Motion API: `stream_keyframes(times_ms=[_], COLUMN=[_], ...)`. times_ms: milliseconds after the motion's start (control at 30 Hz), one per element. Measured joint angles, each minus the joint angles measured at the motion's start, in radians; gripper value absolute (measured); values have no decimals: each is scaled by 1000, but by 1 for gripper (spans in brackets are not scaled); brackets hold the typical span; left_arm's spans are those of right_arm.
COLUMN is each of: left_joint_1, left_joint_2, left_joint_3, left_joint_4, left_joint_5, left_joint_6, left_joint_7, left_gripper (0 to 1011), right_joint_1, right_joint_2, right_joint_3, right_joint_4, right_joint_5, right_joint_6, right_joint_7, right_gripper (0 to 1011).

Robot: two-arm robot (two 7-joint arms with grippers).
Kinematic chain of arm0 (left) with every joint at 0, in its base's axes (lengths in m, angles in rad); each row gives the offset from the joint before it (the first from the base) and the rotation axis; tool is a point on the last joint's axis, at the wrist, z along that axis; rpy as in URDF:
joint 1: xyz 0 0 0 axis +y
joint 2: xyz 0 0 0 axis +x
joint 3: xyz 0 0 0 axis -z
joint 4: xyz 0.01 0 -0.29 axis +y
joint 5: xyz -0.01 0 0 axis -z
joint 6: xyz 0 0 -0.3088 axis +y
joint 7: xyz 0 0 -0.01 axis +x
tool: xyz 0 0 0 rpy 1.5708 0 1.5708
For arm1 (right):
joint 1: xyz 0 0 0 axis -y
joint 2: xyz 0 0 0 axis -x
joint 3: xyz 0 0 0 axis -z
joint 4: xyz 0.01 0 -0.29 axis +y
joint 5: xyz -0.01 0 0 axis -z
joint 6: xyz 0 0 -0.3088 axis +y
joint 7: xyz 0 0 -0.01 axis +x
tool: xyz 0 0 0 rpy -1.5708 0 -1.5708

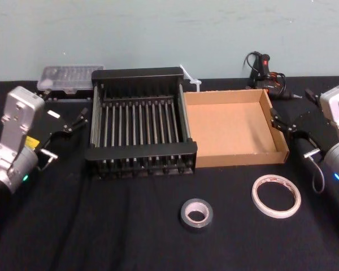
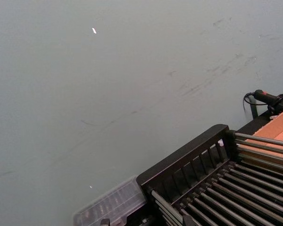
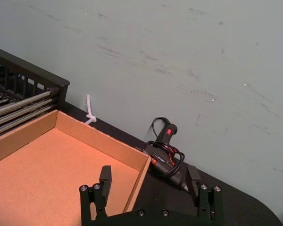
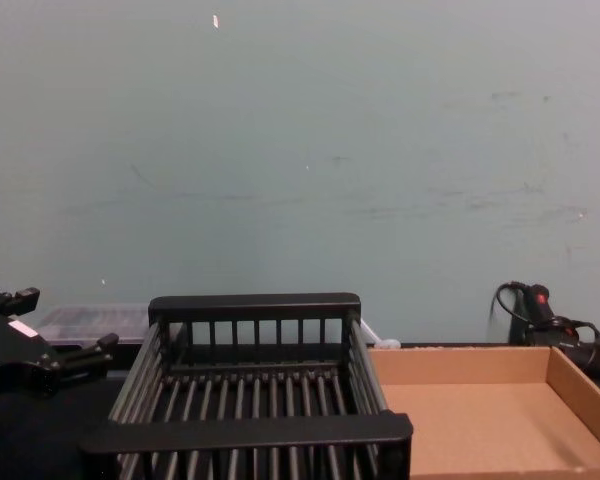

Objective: Pick up the white tape and place it into the black box , Pick up the silver tape and place it into the brown box.

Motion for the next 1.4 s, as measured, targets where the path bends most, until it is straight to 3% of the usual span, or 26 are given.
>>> stream_keyframes(times_ms=[1400], left_joint_1=[0], left_joint_2=[0], left_joint_3=[0], left_joint_4=[0], left_joint_5=[0], left_joint_6=[0], left_joint_7=[0], left_gripper=[1001], right_joint_1=[0], right_joint_2=[0], right_joint_3=[0], right_joint_4=[0], right_joint_5=[0], right_joint_6=[0], right_joint_7=[0], right_gripper=[1002])
